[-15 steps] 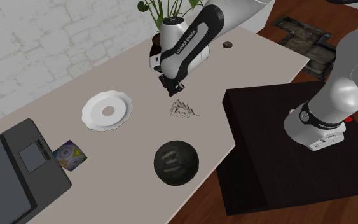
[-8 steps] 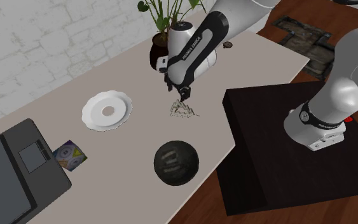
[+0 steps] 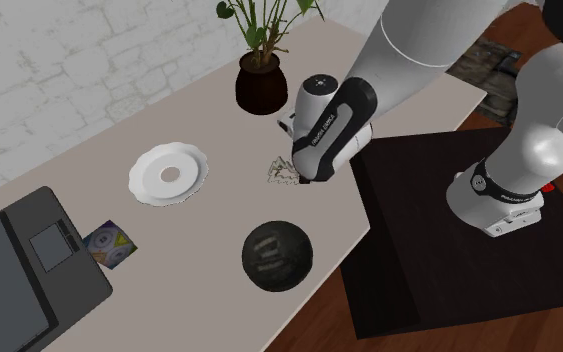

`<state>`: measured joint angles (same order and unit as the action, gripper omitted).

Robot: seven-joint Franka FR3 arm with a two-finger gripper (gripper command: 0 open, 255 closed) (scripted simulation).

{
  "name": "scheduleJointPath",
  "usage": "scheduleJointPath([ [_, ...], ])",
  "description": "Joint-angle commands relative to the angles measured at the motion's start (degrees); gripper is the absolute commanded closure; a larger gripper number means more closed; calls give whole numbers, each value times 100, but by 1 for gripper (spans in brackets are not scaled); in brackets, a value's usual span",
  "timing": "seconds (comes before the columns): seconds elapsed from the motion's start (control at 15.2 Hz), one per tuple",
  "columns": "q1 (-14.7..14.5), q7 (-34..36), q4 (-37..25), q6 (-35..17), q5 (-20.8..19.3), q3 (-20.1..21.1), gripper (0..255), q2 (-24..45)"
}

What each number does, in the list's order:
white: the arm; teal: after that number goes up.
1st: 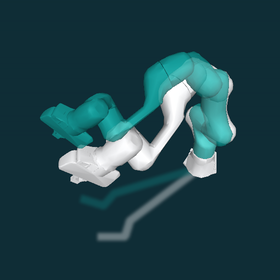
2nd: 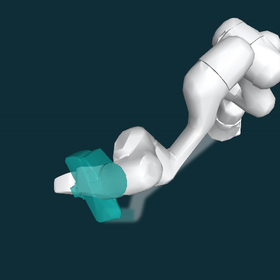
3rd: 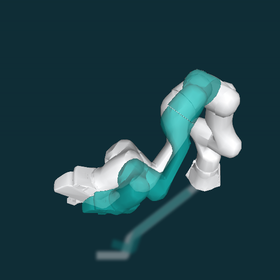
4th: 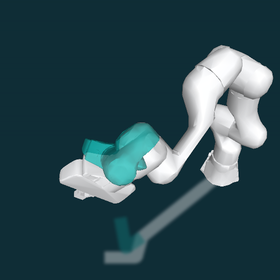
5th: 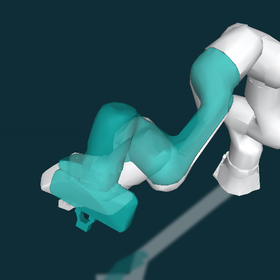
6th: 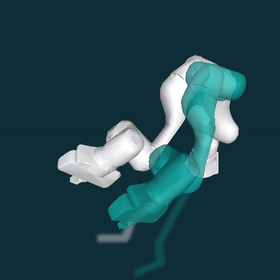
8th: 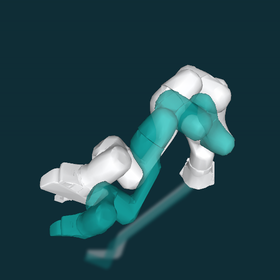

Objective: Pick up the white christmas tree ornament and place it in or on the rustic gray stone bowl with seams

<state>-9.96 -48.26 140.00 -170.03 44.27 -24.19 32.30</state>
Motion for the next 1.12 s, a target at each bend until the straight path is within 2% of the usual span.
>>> scheduleJointPath([
  [0.0,42,195,-29,-154,249,151,0,171],
  [0.4,615,-136,-339,-462,558,734,0,628],
  [0.92,616,-135,-339,-462,556,735,0,628],
  [0.99,616,-135,-339,-462,556,735,255,628],
  [1.06,616,-135,-339,-463,557,735,255,628],
])
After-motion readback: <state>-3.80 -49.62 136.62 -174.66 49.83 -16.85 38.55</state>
